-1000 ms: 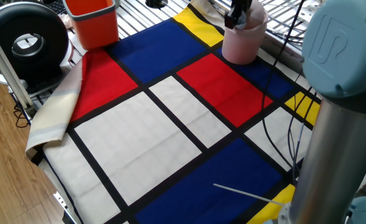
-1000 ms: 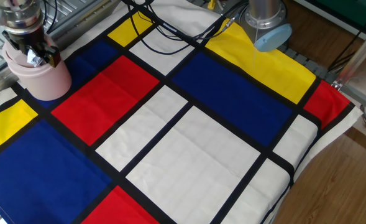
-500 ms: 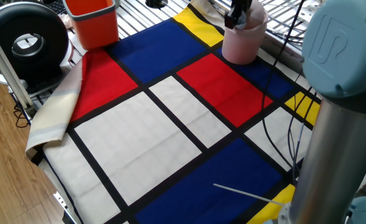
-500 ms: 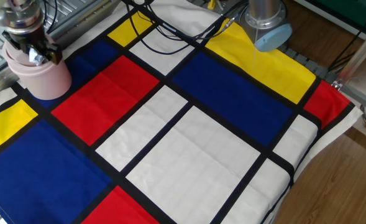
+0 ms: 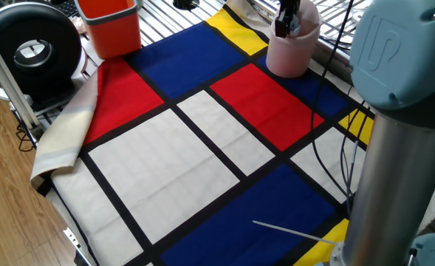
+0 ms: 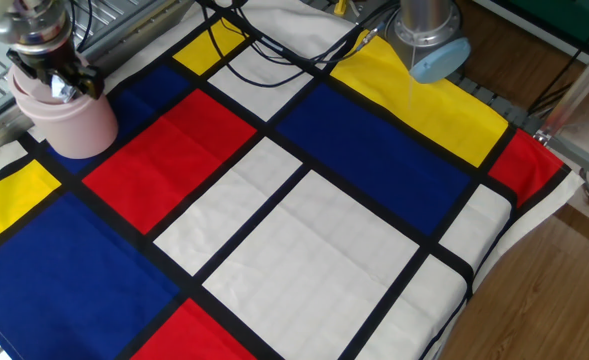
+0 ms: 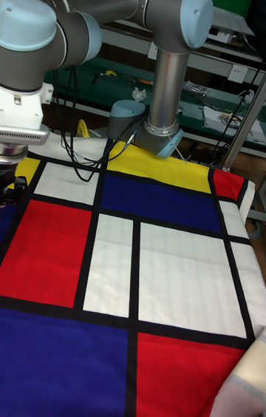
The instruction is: Put the garbage in the trash can
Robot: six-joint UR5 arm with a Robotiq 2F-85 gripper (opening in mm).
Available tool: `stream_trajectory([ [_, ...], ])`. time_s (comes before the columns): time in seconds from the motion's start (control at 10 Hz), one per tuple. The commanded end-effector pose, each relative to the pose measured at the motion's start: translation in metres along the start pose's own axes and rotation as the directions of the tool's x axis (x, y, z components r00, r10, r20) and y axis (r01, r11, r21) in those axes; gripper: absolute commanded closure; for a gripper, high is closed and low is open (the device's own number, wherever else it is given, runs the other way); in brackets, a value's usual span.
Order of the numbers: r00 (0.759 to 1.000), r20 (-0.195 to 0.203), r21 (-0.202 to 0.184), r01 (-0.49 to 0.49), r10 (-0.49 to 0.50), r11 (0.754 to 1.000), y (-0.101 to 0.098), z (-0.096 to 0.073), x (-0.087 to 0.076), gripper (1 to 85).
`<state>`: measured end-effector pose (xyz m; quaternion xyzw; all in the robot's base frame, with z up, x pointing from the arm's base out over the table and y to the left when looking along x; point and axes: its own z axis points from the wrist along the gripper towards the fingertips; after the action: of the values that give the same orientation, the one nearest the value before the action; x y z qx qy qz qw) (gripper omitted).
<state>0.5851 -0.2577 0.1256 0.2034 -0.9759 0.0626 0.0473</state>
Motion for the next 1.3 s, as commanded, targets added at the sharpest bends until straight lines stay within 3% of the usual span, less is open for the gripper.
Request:
stream_trajectory([
  [0.0,0.999,-0.018,-0.002,0.035,-0.035,0.999,0.001,-0.002,0.003,18.0],
  [0.3,0.997,-0.020,-0.025,0.068,-0.069,0.997,0.005,-0.002,0.001,16.3],
  [0.4,0.996,-0.026,-0.015,0.083,-0.083,0.996,0.002,-0.002,0.000,16.0],
  [0.6,0.992,-0.049,-0.048,0.118,-0.120,0.992,0.007,0.000,0.009,6.7],
  [1.0,0.994,-0.053,-0.041,0.098,-0.100,0.994,0.007,-0.002,0.008,6.0],
  [1.2,0.994,-0.035,-0.030,0.101,-0.102,0.994,0.004,-0.001,0.004,6.0],
])
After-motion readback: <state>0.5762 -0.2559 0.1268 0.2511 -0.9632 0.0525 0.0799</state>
